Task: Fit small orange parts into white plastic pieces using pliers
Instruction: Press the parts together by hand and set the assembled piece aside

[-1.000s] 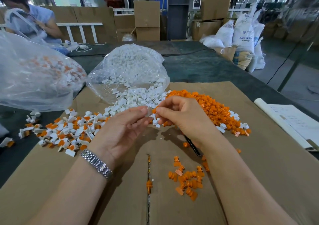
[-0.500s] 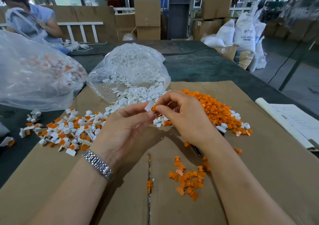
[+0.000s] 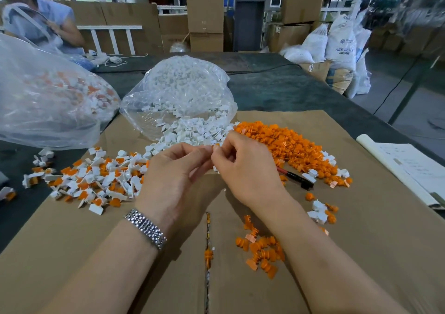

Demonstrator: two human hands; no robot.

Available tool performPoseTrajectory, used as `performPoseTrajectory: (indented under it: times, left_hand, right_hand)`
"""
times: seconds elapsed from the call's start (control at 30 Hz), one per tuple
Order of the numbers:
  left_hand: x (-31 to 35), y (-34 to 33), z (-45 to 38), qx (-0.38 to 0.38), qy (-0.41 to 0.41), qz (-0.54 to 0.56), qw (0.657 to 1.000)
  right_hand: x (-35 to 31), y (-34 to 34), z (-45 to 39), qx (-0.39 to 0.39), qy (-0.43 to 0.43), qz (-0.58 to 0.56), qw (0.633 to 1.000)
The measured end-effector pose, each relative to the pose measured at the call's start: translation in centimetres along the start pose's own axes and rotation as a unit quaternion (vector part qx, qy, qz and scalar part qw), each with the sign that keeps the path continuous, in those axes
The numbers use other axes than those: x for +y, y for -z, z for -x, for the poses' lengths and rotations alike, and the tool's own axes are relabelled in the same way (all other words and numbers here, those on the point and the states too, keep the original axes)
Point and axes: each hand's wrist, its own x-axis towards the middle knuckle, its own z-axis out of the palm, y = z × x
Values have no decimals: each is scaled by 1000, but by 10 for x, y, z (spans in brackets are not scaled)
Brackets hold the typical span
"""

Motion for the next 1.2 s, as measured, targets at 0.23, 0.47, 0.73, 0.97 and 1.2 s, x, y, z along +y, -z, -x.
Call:
performPoseTrajectory:
  times: [0.23,0.47,0.73,0.97,1.2]
  left_hand:
    - [5,7,-5,10,16,8,1000]
    - [4,9,-5,-12,13,0,1000]
    - [2,13,-5,-27,-64,-94,993]
    - [3,16,-6,-32,-67,-90,993]
    - [4,16,-6,-39,-38,-79,995]
  right_hand:
    - [5,14,-3,-114,8,-95,989]
    - [7,14,-4,-42,85,-75,993]
    - [9,15,-3,-8,135,14,991]
    - [9,15,-3,2,141,8,990]
    - [8,18,-4,-23,120,-56,991]
